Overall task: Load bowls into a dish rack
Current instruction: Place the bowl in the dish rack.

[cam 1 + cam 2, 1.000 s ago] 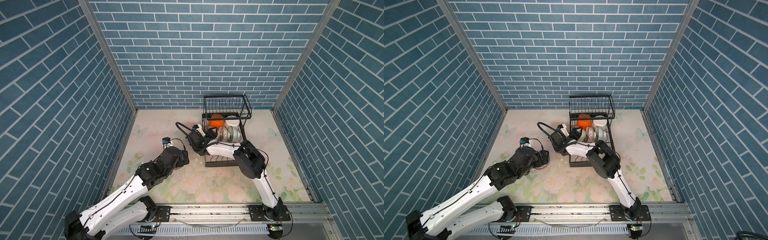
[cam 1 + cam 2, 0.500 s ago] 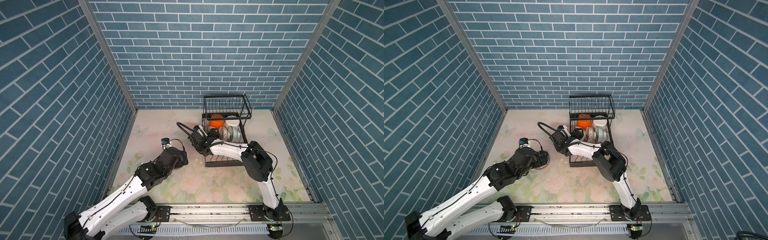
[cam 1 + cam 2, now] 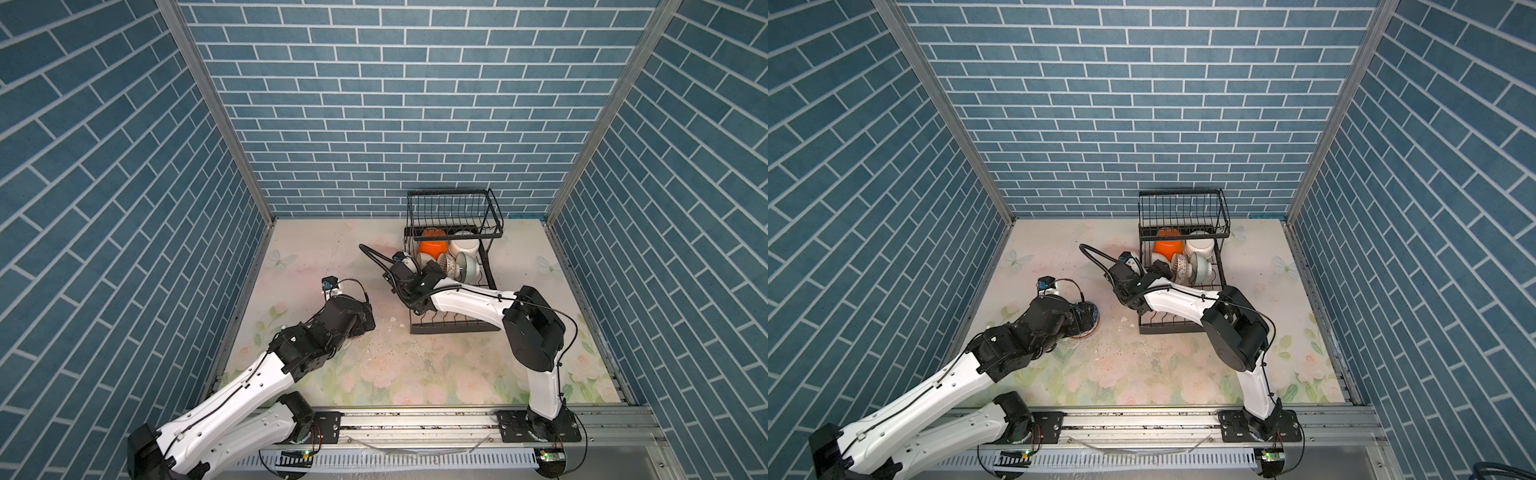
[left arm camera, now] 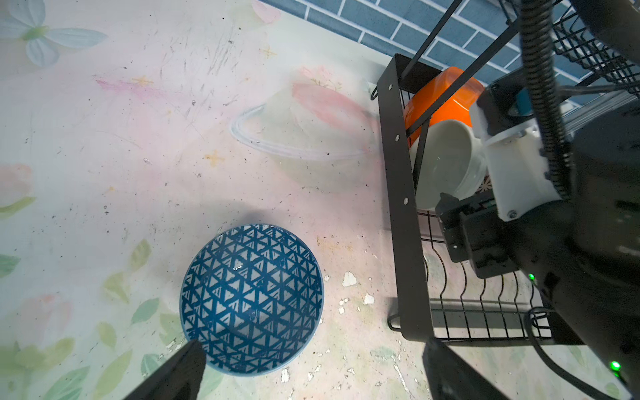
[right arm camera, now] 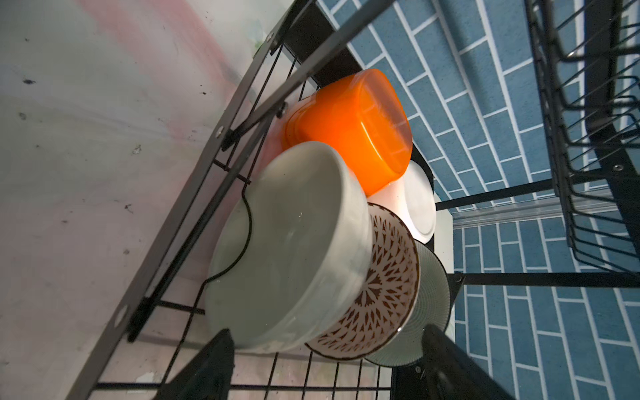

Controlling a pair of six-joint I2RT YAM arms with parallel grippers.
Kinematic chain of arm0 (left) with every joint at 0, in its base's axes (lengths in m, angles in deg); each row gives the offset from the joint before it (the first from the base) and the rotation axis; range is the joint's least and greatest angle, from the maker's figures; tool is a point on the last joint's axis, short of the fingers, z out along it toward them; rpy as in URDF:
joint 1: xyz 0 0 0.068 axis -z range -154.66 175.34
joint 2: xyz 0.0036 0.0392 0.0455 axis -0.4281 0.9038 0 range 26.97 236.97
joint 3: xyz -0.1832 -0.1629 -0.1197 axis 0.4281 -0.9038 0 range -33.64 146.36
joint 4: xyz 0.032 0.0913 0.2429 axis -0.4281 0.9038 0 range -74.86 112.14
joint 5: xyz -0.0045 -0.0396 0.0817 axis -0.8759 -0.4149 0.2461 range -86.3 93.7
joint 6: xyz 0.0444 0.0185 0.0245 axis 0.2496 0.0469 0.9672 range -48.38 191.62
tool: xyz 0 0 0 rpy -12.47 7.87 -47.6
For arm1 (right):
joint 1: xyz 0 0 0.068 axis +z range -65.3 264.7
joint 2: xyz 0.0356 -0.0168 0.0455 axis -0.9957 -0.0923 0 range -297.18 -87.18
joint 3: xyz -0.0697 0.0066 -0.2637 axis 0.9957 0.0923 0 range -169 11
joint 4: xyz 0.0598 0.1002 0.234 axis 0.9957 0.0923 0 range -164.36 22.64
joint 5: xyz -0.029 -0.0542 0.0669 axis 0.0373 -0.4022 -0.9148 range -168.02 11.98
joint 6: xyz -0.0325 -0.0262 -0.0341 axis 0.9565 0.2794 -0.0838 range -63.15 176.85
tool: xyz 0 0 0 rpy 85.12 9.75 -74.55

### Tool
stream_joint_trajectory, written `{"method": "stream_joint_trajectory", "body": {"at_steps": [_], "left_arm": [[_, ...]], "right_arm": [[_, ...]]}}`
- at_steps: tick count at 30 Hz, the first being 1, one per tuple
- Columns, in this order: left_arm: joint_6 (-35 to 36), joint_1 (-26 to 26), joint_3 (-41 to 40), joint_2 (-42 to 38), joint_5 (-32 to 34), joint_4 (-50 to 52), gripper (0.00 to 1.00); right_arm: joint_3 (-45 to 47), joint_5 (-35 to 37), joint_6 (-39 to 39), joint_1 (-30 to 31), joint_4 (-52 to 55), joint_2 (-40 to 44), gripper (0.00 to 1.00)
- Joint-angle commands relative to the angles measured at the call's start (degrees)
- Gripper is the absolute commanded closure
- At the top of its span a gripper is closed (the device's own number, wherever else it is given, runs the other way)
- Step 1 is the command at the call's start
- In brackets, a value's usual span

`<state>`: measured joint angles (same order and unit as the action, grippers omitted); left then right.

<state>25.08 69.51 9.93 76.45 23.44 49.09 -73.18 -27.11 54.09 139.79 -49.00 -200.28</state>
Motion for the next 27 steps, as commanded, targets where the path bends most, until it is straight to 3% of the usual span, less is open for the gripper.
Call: {"method": "stream_joint_trajectory", "body": {"at_steps": [1,14,20,27], "left_arm": [[0.7,-0.3,0.7,-0.6,1.3,1.6,0.0],[0.0,-0.3,1.8,0.1,3.4,6.5,0.0],[-1.5,-1.5,2.2,0.9,3.6,10.0,0.0],[-2.4,-4.8,2.0,3.8,-0.5,12.4,0.0]], "right_arm": [[1.9,-2.2,-3.5,0.0,2.6,3.5,0.15],[5.6,-11.8,-6.6,0.0,5.4,11.5,0.16],[7.1,-19.6,-8.7,-0.1,8.3,17.3,0.2],[10.2,-30.2,-13.5,-3.2,13.2,27.0,0.26]]}}
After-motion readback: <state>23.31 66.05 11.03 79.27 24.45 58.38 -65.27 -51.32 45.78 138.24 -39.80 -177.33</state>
